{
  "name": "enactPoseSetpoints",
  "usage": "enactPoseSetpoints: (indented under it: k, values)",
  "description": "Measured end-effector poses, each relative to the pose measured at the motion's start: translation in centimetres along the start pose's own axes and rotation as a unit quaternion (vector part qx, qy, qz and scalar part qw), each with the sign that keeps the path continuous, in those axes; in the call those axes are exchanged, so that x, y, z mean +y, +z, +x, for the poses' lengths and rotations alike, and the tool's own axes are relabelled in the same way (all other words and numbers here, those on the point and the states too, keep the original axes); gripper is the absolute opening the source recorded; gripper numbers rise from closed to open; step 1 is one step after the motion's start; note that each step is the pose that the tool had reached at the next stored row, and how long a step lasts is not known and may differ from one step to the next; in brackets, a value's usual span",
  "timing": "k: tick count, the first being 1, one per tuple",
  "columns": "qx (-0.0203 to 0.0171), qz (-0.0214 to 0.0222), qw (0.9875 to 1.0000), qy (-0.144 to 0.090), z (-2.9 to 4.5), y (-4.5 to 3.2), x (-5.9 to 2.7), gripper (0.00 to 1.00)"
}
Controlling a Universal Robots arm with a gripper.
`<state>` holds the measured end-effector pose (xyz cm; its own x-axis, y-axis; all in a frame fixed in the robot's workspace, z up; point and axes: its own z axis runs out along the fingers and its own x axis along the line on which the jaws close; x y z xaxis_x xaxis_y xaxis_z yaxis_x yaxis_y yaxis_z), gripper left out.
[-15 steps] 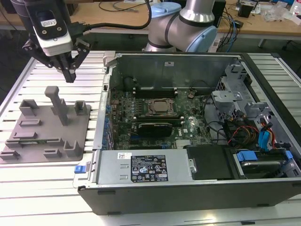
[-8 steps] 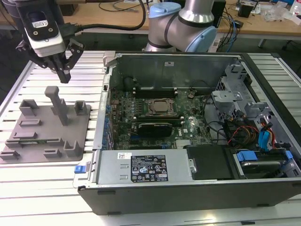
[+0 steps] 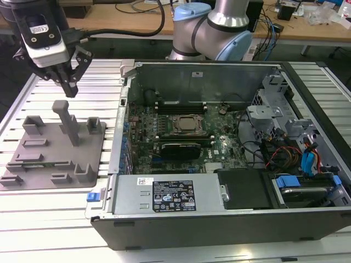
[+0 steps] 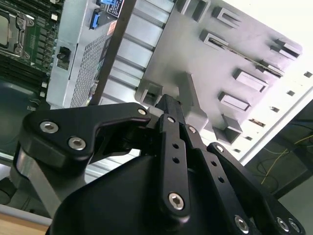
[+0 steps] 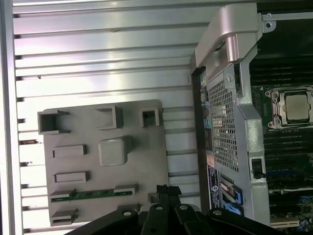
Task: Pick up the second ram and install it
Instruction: 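Reach for the second ram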
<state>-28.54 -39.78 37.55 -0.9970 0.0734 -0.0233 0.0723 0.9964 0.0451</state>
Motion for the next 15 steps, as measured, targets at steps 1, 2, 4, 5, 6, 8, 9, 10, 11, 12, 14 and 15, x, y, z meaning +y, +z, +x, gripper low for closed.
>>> enactPoseSetpoints:
  k: [1,2,4,5,6,8,9,10,11,12,14,15]
  values:
    - [0.0,0.0,1.0,0.0,0.14,0.03,-0.01,0.08]
    - [0.0,0.0,1.0,0.0,0.29,0.05,-0.03,0.08]
    - [0.0,0.0,1.0,0.0,0.71,0.12,-0.06,0.08]
    - [0.0,0.0,1.0,0.0,0.84,0.14,-0.07,0.08]
    - [0.0,0.0,1.0,0.0,0.95,0.17,-0.08,0.08]
    - [0.0,0.0,1.0,0.0,1.41,0.26,-0.11,0.08]
    - [0.0,0.0,1.0,0.0,1.62,0.32,-0.13,0.08]
    - [0.0,0.0,1.0,0.0,1.83,0.36,-0.15,0.08]
    - [0.0,0.0,1.0,0.0,2.25,0.48,-0.19,0.08]
    - [0.0,0.0,1.0,0.0,2.51,0.56,-0.21,0.08]
    - [-0.0001,-0.0001,1.0,0.0,2.81,0.72,-0.24,0.08]
    - [-0.0001,-0.0001,1.0,0.0,3.01,0.87,-0.26,0.08]
